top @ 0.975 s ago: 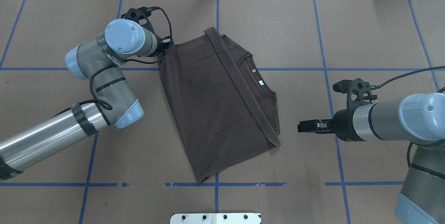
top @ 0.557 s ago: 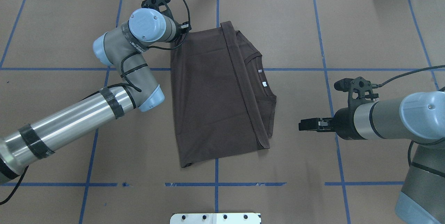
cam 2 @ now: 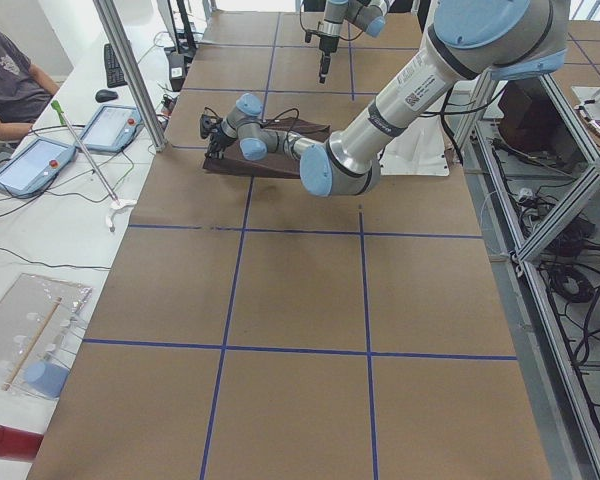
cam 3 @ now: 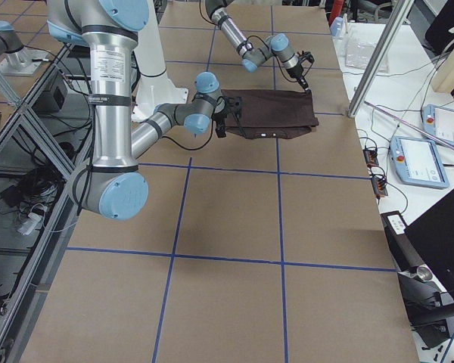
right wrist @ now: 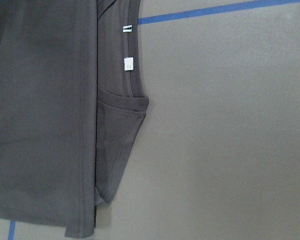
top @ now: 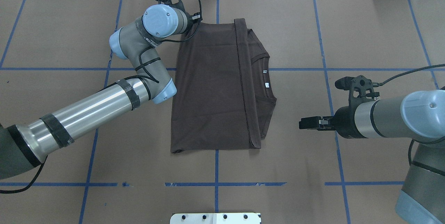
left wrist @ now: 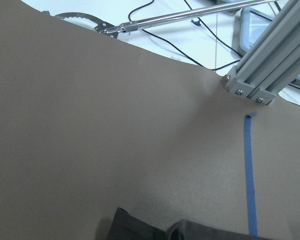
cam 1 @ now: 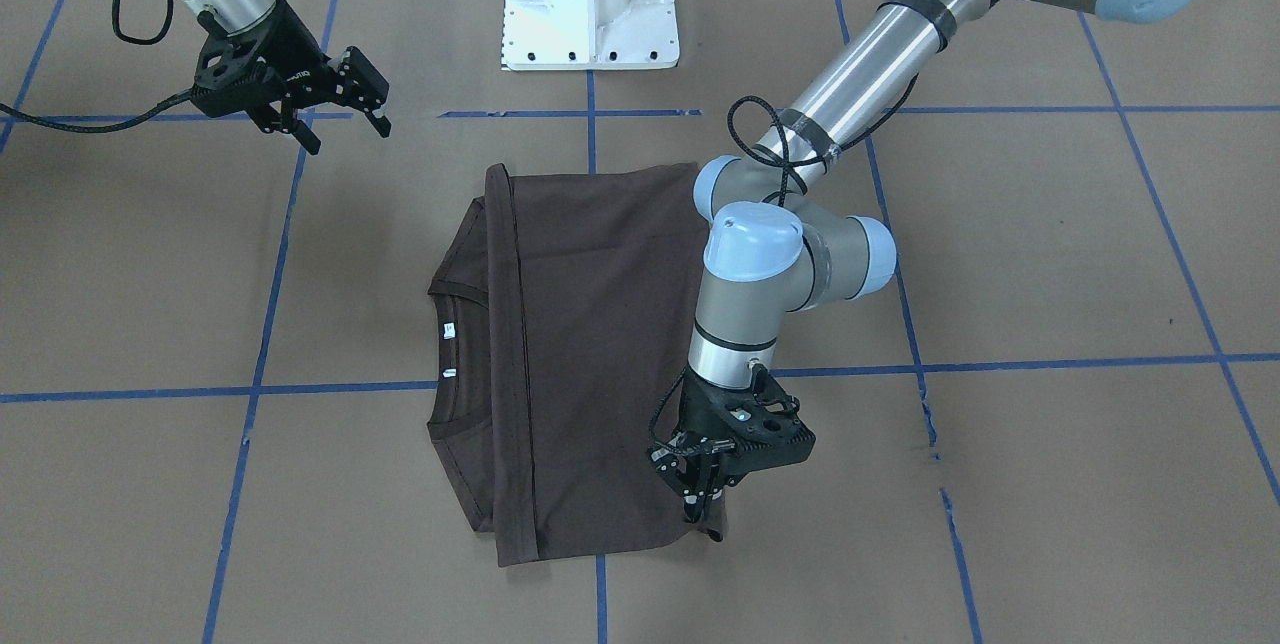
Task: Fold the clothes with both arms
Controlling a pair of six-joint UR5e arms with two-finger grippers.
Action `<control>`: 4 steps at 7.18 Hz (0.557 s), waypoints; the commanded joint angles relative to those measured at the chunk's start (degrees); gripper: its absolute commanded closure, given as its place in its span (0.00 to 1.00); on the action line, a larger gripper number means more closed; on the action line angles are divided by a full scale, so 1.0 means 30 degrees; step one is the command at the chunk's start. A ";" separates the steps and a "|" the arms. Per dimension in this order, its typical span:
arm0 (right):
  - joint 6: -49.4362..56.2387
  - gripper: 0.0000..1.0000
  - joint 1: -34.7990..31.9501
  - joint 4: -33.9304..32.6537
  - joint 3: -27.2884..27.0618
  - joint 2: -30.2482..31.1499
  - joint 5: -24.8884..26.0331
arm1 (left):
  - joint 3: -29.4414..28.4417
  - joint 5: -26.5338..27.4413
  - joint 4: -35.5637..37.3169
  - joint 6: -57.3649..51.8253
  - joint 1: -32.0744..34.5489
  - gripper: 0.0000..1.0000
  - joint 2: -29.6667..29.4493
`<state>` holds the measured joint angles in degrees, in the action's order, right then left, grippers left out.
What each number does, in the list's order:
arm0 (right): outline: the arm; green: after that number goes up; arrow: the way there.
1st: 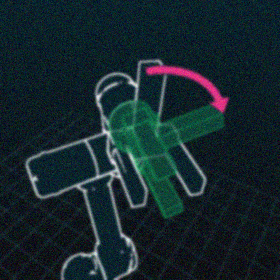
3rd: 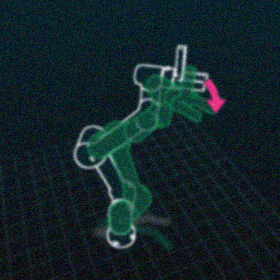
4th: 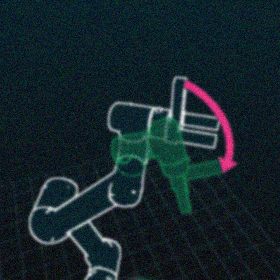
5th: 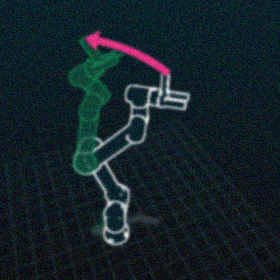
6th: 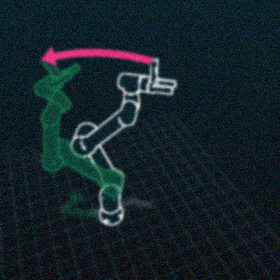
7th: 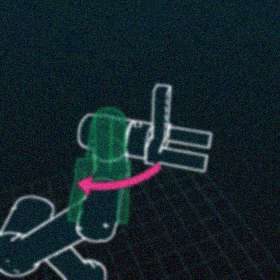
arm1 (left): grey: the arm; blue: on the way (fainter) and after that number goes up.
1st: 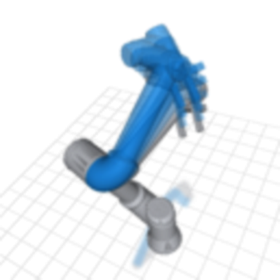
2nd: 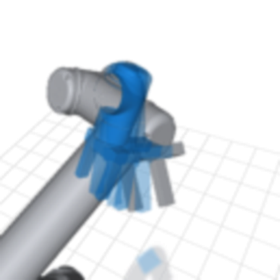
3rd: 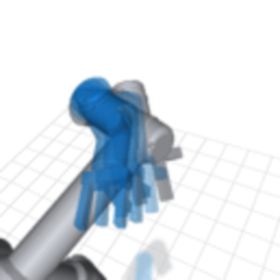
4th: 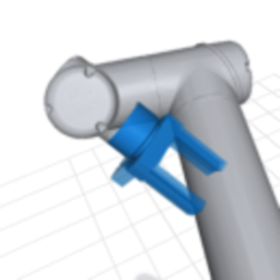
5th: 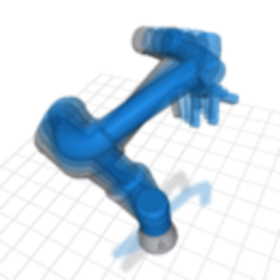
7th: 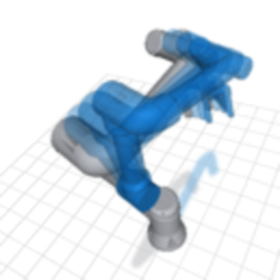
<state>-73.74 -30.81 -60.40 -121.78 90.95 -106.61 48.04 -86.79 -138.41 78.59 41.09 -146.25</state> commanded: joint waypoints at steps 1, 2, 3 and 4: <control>0.0000 0.00 -0.0044 -0.0196 0.0076 -0.0024 0.0029 | -0.0047 -0.0102 -0.0005 -0.2134 0.0827 0.00 0.0001; 0.0000 0.00 -0.0073 -0.0256 0.0309 -0.0401 0.0087 | 0.0737 -0.0887 0.0401 -0.2261 0.1529 0.00 0.0378; 0.0000 0.00 -0.0015 -0.1446 0.1065 -0.1710 0.0088 | 0.2862 -0.2983 0.2204 -0.3335 0.2175 0.00 0.1484; 0.0145 0.00 -0.0015 -0.4300 0.1740 -0.3841 0.0117 | 0.5813 -0.3613 0.3846 -0.4100 0.2210 0.00 0.3235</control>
<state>-73.64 -30.89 -65.67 -118.90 85.64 -106.35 56.58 -93.96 -132.40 69.22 46.72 -141.65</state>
